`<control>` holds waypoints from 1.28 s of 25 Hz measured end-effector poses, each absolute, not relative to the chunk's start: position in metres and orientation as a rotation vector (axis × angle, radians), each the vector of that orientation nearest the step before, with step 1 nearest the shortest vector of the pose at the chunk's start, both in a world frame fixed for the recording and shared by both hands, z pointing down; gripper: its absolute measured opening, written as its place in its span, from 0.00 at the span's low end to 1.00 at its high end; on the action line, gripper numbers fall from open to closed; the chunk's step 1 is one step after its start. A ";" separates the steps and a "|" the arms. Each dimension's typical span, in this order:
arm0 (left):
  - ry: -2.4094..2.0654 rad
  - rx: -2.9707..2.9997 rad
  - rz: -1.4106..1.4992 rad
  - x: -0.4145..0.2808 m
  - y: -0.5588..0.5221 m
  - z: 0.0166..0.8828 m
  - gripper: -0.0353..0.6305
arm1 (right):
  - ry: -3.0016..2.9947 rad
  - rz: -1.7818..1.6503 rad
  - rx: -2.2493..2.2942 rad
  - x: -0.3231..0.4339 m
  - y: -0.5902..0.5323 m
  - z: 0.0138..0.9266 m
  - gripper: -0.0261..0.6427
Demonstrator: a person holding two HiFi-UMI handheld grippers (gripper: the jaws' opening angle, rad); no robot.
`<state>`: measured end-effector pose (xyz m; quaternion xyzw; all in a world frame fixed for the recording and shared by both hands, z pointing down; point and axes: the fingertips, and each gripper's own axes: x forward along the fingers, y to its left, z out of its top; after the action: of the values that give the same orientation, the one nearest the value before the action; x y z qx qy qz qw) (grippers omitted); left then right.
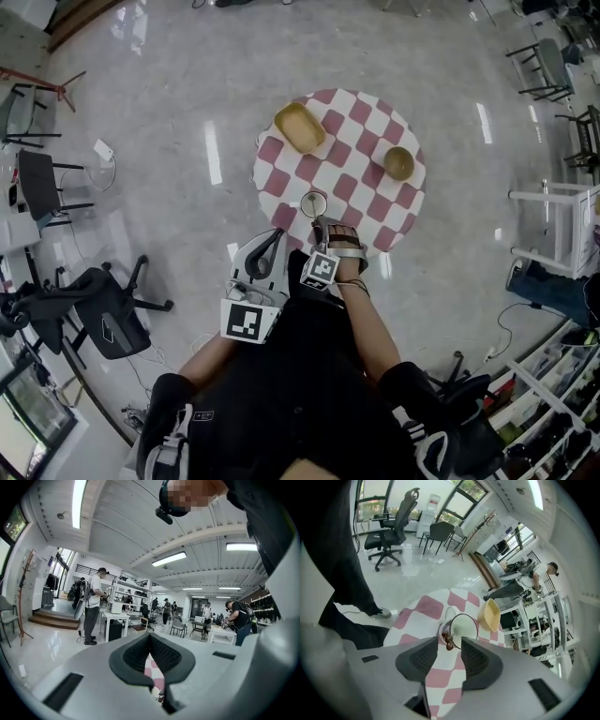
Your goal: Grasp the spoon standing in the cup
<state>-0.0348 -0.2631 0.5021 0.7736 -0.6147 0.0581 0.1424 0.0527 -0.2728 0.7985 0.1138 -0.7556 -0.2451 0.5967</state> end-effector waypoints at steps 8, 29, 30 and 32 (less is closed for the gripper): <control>-1.802 2.209 0.191 -0.042 -0.257 0.503 0.06 | -1.724 -0.643 0.263 0.045 -0.278 0.808 0.19; -1.713 2.406 0.038 -0.073 -0.173 0.465 0.06 | -1.927 -0.388 0.829 0.040 -0.229 0.672 0.14; -1.696 2.425 0.035 -0.075 -0.164 0.464 0.07 | -1.974 -0.324 0.901 0.041 -0.221 0.659 0.14; -1.657 2.457 0.029 -0.077 -0.146 0.462 0.07 | -2.048 -0.202 1.035 0.043 -0.203 0.633 0.14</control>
<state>-0.0768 -0.1464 0.4621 0.8258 -0.5568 0.0098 0.0887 0.0430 -0.2026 0.6327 0.4106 -0.8120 -0.0802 0.4069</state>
